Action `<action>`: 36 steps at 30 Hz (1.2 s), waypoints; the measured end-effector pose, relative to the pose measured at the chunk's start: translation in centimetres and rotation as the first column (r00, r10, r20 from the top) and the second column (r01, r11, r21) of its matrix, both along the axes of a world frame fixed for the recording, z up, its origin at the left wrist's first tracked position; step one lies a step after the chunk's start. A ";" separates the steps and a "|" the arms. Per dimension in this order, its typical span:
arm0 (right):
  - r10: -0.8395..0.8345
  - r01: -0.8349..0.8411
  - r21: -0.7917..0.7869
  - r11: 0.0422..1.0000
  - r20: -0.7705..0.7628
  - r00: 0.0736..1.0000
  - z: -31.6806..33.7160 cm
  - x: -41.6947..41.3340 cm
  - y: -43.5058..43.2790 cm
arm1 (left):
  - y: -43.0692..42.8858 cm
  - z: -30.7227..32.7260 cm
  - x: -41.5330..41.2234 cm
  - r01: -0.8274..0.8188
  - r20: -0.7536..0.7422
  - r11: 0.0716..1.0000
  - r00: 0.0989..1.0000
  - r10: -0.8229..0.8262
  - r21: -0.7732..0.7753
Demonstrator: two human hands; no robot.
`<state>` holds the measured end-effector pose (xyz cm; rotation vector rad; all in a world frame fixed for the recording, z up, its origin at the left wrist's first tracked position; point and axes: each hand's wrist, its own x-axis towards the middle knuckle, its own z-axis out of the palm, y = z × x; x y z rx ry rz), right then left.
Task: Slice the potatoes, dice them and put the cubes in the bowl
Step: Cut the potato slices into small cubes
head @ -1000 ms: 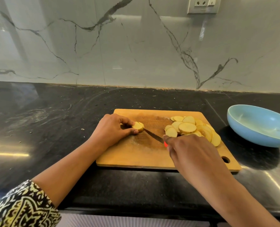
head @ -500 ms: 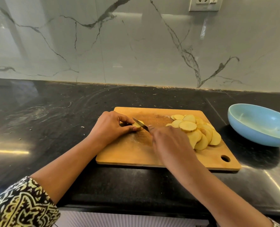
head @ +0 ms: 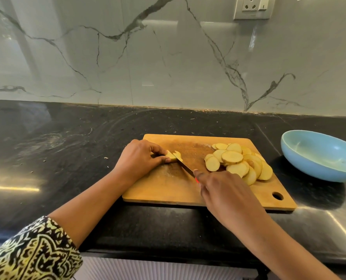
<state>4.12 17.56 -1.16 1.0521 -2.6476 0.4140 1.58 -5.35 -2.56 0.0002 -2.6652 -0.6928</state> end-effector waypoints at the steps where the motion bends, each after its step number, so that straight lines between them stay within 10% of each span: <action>1: -0.005 0.005 -0.017 1.000 0.003 1.000 0.2 0.0 0.1 | 0.0 0.0 0.0 -0.001 -0.006 1.000 1.000 0.001 -0.002; 36: -0.040 0.040 -0.015 0.999 -0.043 0.998 -0.8 -0.3 -2.3 | -0.2 0.2 0.3 0.003 -0.007 1.000 1.000 -0.003 0.013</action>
